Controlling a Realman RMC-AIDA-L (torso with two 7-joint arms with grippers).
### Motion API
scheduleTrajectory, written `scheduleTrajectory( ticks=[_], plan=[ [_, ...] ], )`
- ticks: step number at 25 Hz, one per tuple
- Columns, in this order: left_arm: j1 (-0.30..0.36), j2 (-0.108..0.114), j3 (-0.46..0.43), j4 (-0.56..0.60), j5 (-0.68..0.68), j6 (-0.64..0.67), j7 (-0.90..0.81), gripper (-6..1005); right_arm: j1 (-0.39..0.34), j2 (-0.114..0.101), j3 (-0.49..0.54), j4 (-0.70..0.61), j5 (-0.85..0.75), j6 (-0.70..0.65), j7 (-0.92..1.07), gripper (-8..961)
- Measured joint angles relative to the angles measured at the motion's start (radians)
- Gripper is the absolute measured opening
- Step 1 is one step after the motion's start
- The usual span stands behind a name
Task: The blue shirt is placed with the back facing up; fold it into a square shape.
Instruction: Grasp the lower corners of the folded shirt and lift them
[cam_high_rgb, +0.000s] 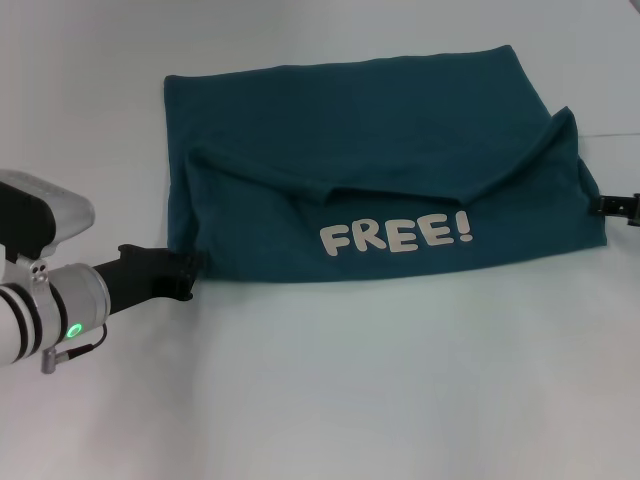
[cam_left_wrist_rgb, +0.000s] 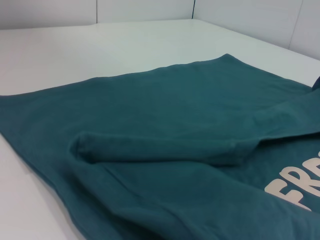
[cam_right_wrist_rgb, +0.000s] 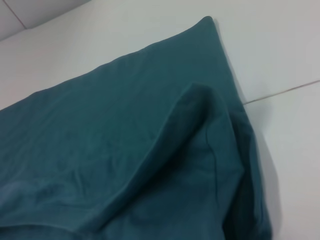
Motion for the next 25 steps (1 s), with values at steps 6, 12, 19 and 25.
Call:
scheduleTrajectory(
  ticks=[6, 12, 19, 25],
  plan=[
    [-0.003, 0.001, -0.001, 0.000, 0.000, -0.005, 0.000, 8, 0.027, 0.004, -0.039, 0.024, 0.000, 0.033, 0.003, 758],
    [-0.004, 0.002, 0.001, -0.002, 0.000, -0.013, 0.000, 7, 0.027, 0.004, -0.041, 0.026, -0.001, 0.050, 0.008, 673],
    [-0.004, 0.002, 0.002, -0.003, 0.000, -0.013, 0.000, 7, 0.037, 0.005, -0.042, 0.059, -0.001, 0.081, 0.000, 571],
    [-0.004, 0.002, 0.002, -0.002, 0.000, -0.013, 0.000, 7, 0.041, 0.012, -0.042, 0.065, 0.000, 0.097, 0.000, 558]
  ],
)
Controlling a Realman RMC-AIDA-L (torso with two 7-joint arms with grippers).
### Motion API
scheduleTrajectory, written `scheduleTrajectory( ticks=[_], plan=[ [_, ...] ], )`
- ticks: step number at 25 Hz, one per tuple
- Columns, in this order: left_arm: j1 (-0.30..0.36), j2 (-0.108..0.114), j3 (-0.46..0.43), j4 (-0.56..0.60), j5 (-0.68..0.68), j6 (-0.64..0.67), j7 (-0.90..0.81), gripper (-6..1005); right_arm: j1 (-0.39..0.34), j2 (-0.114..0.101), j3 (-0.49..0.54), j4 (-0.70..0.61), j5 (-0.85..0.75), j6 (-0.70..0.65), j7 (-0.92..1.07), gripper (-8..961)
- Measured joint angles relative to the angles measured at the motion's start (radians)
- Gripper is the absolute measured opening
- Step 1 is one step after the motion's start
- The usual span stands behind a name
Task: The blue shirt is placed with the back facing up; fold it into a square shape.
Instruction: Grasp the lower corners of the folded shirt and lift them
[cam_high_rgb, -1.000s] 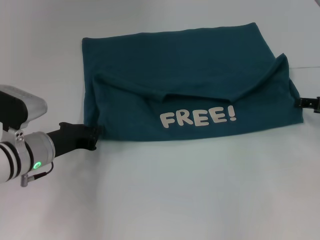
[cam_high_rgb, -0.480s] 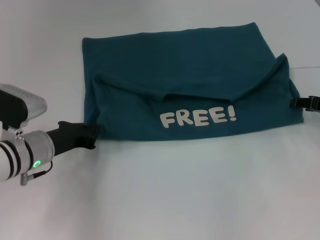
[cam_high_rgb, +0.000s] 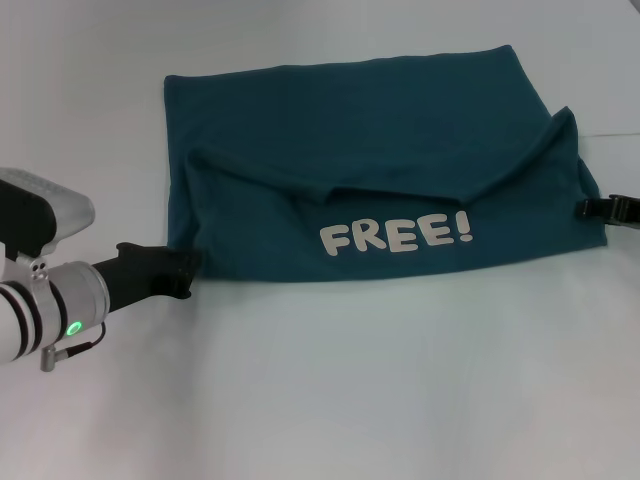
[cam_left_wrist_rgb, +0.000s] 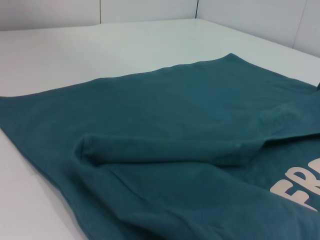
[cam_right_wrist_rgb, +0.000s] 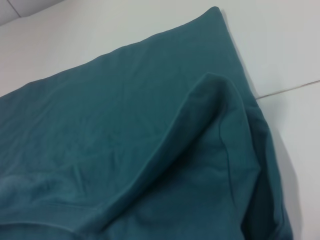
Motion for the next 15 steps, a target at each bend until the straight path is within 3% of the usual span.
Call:
scheduleTrajectory(
  ticks=[7, 12, 15],
  plan=[
    [-0.001, 0.000, 0.000, -0.002, 0.000, 0.000, 0.001, 7, 0.019, 0.006, -0.005, 0.041, -0.001, 0.031, -0.001, 427],
    [-0.001, 0.000, 0.000, -0.002, 0.000, 0.000, 0.001, 8, 0.016, 0.008, -0.005, 0.042, 0.002, 0.029, 0.006, 195],
    [-0.001, 0.000, 0.000, -0.002, 0.000, -0.002, 0.003, 8, 0.007, 0.013, 0.002, 0.023, 0.009, 0.016, 0.002, 149]
  ],
)
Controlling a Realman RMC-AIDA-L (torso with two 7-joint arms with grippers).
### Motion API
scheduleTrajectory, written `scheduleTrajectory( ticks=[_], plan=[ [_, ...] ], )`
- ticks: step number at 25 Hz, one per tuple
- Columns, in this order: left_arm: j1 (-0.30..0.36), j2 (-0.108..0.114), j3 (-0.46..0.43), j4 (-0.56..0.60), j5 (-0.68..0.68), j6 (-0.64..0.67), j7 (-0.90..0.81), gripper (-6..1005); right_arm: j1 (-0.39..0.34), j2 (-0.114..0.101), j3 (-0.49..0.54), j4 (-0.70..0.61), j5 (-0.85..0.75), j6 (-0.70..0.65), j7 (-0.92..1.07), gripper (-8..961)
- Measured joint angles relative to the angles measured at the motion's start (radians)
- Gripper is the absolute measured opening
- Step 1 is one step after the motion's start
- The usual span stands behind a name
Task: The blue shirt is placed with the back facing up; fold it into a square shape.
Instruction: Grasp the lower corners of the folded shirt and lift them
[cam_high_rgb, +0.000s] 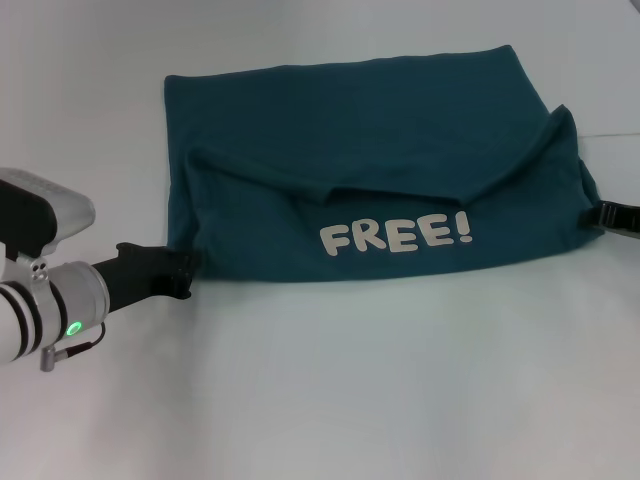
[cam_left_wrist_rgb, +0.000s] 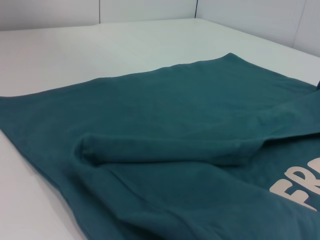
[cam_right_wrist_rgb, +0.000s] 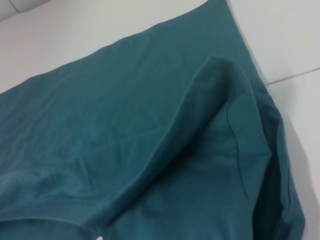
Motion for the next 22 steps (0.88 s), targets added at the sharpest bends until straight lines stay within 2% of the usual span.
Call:
scheduleTrajectory(
  ticks=[8, 13, 17, 22],
  plan=[
    [0.013, -0.001, -0.007, 0.009, 0.000, -0.007, -0.015, 8, -0.047, 0.015, 0.005, -0.080, 0.008, -0.033, -0.004, 26],
    [0.053, -0.004, -0.005, 0.058, 0.036, 0.019, -0.068, 8, -0.096, 0.016, 0.010, -0.121, 0.071, -0.120, -0.050, 27],
    [0.094, -0.004, -0.009, 0.117, 0.069, 0.097, -0.120, 8, -0.135, 0.013, 0.010, -0.131, 0.113, -0.178, -0.083, 26],
    [0.154, -0.006, -0.041, 0.221, 0.115, 0.269, -0.182, 8, -0.164, 0.015, 0.015, -0.150, 0.121, -0.243, -0.124, 26]
  ],
)
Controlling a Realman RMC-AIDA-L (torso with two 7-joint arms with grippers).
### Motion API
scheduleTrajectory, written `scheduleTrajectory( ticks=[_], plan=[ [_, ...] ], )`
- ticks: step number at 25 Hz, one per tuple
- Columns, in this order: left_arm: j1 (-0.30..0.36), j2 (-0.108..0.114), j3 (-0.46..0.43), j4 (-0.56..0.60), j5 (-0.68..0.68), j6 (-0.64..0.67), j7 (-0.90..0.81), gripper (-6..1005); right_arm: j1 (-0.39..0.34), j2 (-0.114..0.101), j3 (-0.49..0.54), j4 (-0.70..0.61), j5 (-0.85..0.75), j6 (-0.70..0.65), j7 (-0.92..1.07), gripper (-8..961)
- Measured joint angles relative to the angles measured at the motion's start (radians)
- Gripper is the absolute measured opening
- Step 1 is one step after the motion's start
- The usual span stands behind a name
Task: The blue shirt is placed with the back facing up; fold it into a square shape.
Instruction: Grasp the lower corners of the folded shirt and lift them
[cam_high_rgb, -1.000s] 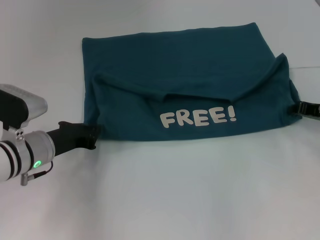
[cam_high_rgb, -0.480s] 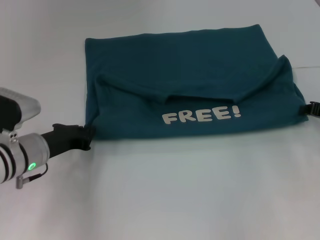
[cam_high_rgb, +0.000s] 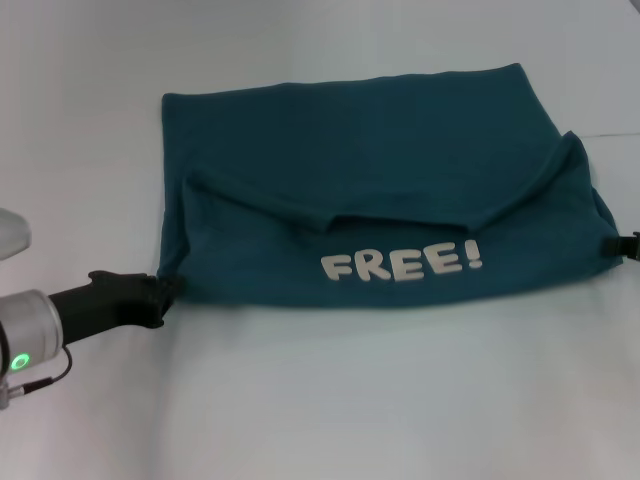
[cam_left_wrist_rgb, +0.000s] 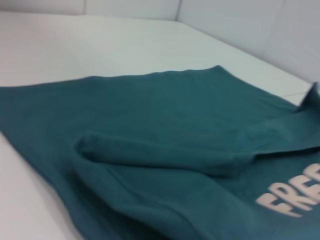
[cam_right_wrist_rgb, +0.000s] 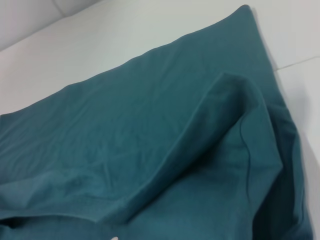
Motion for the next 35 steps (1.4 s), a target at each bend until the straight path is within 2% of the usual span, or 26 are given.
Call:
scheduleTrajectory(
  ticks=[3, 10, 14, 20, 25, 35],
  plan=[
    [0.026, -0.001, -0.031, 0.033, 0.018, 0.088, -0.031, 7, -0.026, 0.014, 0.001, -0.039, 0.001, -0.034, -0.024, 26],
    [0.069, -0.002, -0.149, 0.051, 0.020, 0.284, -0.037, 7, -0.119, 0.066, 0.035, -0.173, 0.001, -0.154, -0.124, 26],
    [0.089, -0.001, -0.205, 0.047, 0.020, 0.350, -0.032, 7, -0.168, 0.084, 0.124, -0.201, 0.002, -0.268, -0.194, 27],
    [0.114, -0.001, -0.234, 0.051, 0.023, 0.411, -0.031, 7, -0.242, 0.108, 0.261, -0.204, 0.002, -0.439, -0.335, 27],
    [0.130, -0.001, -0.264, 0.051, 0.045, 0.475, -0.027, 7, -0.297, 0.118, 0.319, -0.204, 0.000, -0.519, -0.402, 27],
    [0.188, -0.003, -0.304, 0.047, 0.062, 0.598, 0.013, 8, -0.351, 0.119, 0.389, -0.204, -0.008, -0.627, -0.463, 26]
  ],
)
